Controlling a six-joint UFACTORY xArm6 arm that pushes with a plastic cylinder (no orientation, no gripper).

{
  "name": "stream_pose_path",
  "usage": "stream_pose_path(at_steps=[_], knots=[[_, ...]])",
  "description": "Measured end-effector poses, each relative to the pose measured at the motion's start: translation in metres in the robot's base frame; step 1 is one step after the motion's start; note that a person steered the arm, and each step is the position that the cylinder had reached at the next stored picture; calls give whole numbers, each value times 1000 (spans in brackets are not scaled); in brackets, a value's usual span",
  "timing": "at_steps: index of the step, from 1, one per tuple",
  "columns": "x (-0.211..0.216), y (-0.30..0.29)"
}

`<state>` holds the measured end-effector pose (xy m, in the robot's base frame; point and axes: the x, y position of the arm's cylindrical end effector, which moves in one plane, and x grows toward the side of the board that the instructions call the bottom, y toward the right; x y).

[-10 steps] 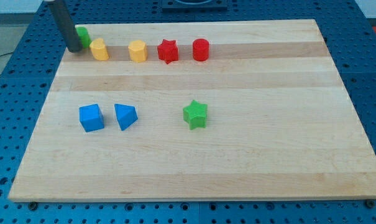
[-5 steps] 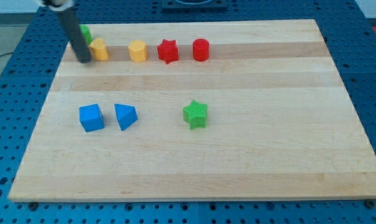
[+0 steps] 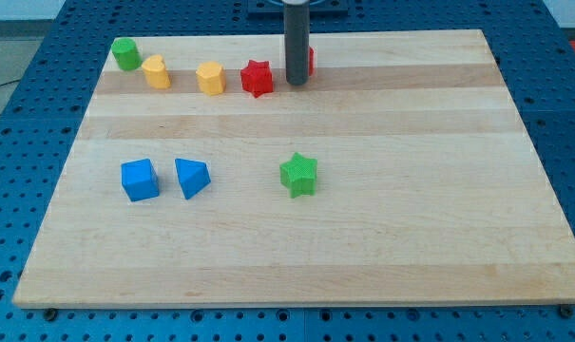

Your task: Move the arm above to the blue cube

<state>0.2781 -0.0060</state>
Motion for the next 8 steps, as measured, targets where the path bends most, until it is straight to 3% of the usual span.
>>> stream_pose_path(at_steps=[1,2,4,5,8], knots=[[-24,10],[-2,44],[5,60],[19,37],[82,-109]])
